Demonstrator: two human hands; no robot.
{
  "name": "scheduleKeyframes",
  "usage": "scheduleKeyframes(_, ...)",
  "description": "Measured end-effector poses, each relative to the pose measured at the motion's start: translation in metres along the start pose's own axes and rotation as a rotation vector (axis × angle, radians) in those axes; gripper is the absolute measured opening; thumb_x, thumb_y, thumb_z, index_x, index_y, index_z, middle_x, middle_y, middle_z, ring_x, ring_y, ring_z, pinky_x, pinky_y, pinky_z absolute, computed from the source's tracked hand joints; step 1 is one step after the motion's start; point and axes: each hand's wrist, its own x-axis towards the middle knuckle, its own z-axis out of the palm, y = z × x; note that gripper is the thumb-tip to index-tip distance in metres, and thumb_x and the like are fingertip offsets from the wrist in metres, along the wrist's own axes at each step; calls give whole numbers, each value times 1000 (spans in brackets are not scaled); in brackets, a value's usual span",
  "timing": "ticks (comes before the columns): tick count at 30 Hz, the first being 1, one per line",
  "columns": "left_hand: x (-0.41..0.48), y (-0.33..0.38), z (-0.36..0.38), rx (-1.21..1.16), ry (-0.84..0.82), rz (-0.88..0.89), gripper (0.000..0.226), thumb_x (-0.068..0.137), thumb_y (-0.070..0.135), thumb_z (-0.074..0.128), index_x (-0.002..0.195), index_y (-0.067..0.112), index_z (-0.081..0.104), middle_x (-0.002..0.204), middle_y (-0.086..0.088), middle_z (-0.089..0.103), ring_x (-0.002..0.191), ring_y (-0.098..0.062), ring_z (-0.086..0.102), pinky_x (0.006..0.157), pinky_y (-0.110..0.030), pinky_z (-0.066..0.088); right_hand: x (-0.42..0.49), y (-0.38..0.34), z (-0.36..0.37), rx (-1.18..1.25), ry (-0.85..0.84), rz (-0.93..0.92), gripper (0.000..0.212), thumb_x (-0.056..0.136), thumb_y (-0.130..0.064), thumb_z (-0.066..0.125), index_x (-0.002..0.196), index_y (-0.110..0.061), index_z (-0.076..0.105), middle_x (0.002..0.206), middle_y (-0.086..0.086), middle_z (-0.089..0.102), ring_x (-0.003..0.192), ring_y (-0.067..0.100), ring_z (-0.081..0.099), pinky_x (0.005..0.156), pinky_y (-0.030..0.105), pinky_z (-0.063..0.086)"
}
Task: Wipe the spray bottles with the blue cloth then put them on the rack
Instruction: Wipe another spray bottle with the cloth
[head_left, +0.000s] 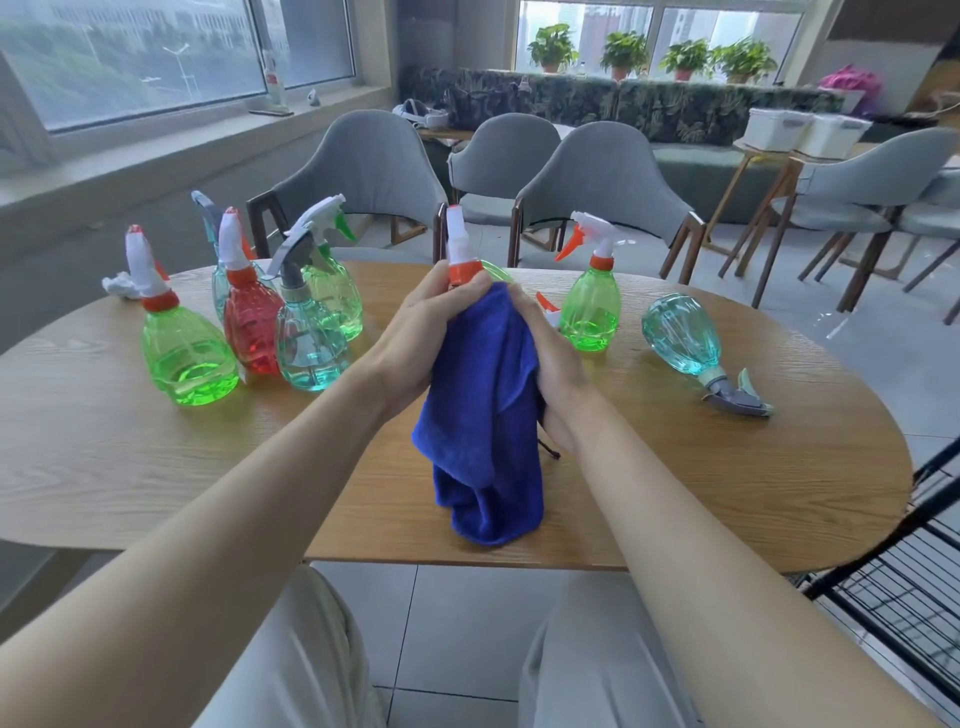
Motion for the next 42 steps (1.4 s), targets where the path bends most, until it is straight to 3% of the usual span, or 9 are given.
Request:
scheduleKeyframes(4,12,-2,4,-169,146,35,23,111,23,55,127,7,57,128,-12,75,123,-35,70,113,-51,52,0,17,1,215,57,14,53,103,-52,59,133,-9,71,129,15,74,125,31,68,110,43,53)
scheduleKeyframes(9,27,-11,8,-291,304,1,21,109,29,58,119,11,59,124,-17,76,104,-31,73,107,-49,56,-2,27,-1,400,-8,61,70,98,-63,60,140,-6,66,137,20,69,130,36,64,116,51,47)
scheduleKeyframes(15,38,-24,2,-475,455,-120,58,102,49,61,137,3,68,131,-17,73,116,-30,73,112,-46,53,-6,32,11,314,107,-15,59,99,-64,58,136,-18,67,129,10,74,121,27,71,109,47,53)
scheduleKeyframes(18,43,-23,-2,-552,510,-129,56,108,44,55,139,-1,64,130,-20,73,120,-34,72,108,-49,56,-5,35,10,287,98,-108,20,110,-30,56,124,-29,71,113,1,77,104,19,73,92,37,59)
scheduleKeyframes(22,46,-23,-10,-594,542,-146,56,110,44,51,140,-1,61,131,-24,72,119,-38,72,101,-58,58,-6,36,6,253,-34,-210,39,105,-5,61,143,-13,61,137,17,68,120,27,68,103,39,56)
scheduleKeyframes(25,39,-19,-7,-524,566,-135,51,111,42,48,133,-1,65,120,-22,76,110,-37,76,98,-56,61,-4,40,11,251,42,-178,35,107,-14,60,142,-17,64,134,15,71,117,26,69,105,41,55)
scheduleKeyframes(32,30,-23,4,-395,633,-62,48,110,44,47,130,4,64,110,-12,79,95,-25,78,96,-45,63,3,30,23,300,262,-6,41,110,-42,53,139,-17,67,118,7,79,100,21,77,80,30,62)
scheduleKeyframes(38,32,-22,2,-373,785,-45,51,100,55,49,128,15,64,119,-6,77,107,-28,75,105,-48,57,-9,35,24,380,91,17,25,110,-21,52,127,-15,70,112,12,77,97,26,75,85,36,62)
scheduleKeyframes(42,30,-22,3,-390,771,-58,59,93,56,48,130,14,66,119,-6,78,107,-27,75,106,-47,57,-6,29,22,299,149,-34,21,110,-24,56,122,-12,69,104,9,75,92,24,72,82,34,61)
